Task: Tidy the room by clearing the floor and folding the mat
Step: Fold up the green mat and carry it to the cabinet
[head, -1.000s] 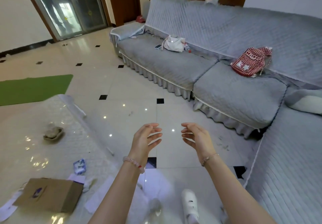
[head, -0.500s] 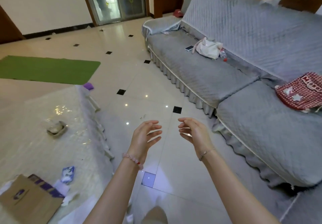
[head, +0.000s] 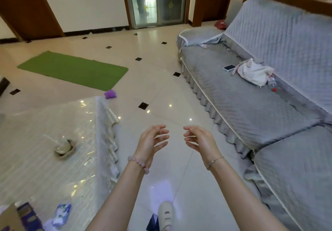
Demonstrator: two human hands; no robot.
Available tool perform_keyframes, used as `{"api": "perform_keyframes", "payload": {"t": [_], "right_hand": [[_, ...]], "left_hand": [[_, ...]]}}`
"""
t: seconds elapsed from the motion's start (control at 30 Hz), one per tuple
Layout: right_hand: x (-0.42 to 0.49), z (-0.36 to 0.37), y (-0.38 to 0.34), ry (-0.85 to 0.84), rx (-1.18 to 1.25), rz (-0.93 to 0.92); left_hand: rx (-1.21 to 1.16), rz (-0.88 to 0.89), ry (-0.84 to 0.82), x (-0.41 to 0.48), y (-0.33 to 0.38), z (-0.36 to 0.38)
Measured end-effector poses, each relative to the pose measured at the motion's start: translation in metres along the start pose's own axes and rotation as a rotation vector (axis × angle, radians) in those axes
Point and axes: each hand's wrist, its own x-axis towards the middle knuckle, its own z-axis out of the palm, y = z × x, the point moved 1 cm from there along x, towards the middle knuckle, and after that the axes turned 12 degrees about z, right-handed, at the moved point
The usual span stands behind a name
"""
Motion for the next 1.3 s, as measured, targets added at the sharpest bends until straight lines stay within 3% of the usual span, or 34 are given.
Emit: {"api": "perform_keyframes", "payload": {"t": [0.4,0.97,1.3], "right_hand": [[0.175,0.064,-0.125,-0.122,-0.006,-0.044],[0.428,0.132,-0.288,-0.343,-0.118,0.012],[0.546,0.199,-0.350,-0.414,-0.153,0.028]], "left_hand": [[-0.044,0.116,0.167,0.184,0.072,-0.003],[-0.079,0.169,0.423,0.440,0.115,0.014],[-0.138,0.154,0.508,0.563,0.129,-0.017]]}}
